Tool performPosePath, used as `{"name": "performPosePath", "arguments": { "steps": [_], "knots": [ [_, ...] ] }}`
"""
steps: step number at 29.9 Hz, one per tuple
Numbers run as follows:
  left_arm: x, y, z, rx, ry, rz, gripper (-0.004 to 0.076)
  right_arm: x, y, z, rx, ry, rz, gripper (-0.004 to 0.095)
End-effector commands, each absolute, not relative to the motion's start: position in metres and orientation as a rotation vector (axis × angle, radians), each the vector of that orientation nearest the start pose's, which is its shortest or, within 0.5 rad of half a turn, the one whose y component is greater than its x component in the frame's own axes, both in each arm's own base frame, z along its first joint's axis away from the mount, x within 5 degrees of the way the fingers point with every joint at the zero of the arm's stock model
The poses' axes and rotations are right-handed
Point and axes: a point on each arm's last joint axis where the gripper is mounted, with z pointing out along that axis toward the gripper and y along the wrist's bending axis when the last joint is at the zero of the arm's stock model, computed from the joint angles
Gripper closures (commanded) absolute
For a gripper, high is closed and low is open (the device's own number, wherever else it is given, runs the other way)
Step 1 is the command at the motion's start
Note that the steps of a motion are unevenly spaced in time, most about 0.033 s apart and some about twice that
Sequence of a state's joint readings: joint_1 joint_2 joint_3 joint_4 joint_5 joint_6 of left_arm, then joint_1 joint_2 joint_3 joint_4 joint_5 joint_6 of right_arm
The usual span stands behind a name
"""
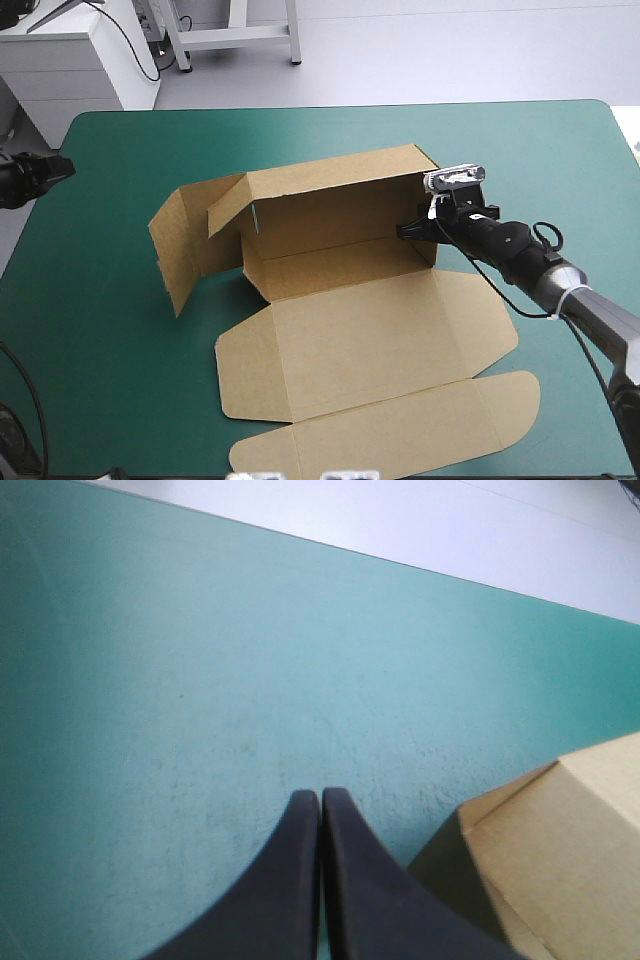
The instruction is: Fold the box
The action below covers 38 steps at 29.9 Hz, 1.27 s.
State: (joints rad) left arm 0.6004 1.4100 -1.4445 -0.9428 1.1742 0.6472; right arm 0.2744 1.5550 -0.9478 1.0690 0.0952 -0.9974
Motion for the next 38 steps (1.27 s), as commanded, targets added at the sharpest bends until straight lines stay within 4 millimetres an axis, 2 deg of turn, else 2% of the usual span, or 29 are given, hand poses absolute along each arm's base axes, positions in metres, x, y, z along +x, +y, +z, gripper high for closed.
{"name": "performPosePath", "arguments": {
  "steps": [1, 7, 13, 21, 31, 33, 36, 38],
  "knots": [
    [0.267, 0.105, 0.402, -0.224, 2.068, -0.592, 0.0732, 0.323, 0.104, 0.259, -0.256, 2.137, 0.371, 0.0924],
    [0.267, 0.111, 0.347, -0.419, 2.116, -0.614, 0.0732, 0.330, 0.102, 0.256, -0.254, 2.152, 0.367, 0.0919],
    [0.263, 0.108, 0.321, -0.489, 2.144, -0.655, 0.0732, 0.346, 0.104, 0.274, -0.254, 2.196, 0.457, 0.0917],
    [0.260, 0.102, 0.310, -0.470, 2.183, -0.706, 0.0732, 0.358, 0.098, 0.320, -0.193, 2.324, 0.354, 0.0904],
    [0.260, 0.101, 0.311, -0.472, 2.176, -0.713, 0.0732, 0.343, 0.099, 0.362, -0.099, 2.543, 0.411, 0.0904],
    [0.261, 0.101, 0.312, -0.480, 2.162, -0.726, 0.0732, 0.341, 0.097, 0.364, -0.060, 2.614, 0.383, 0.0904],
    [0.261, 0.101, 0.313, -0.488, 2.146, -0.741, 0.0732, 0.340, 0.091, 0.354, -0.060, 2.761, 0.271, 0.0904],
    [0.261, 0.101, 0.313, -0.489, 2.145, -0.742, 0.0732, 0.343, 0.089, 0.347, -0.038, 2.796, 0.218, 0.0904]
  ]
}}
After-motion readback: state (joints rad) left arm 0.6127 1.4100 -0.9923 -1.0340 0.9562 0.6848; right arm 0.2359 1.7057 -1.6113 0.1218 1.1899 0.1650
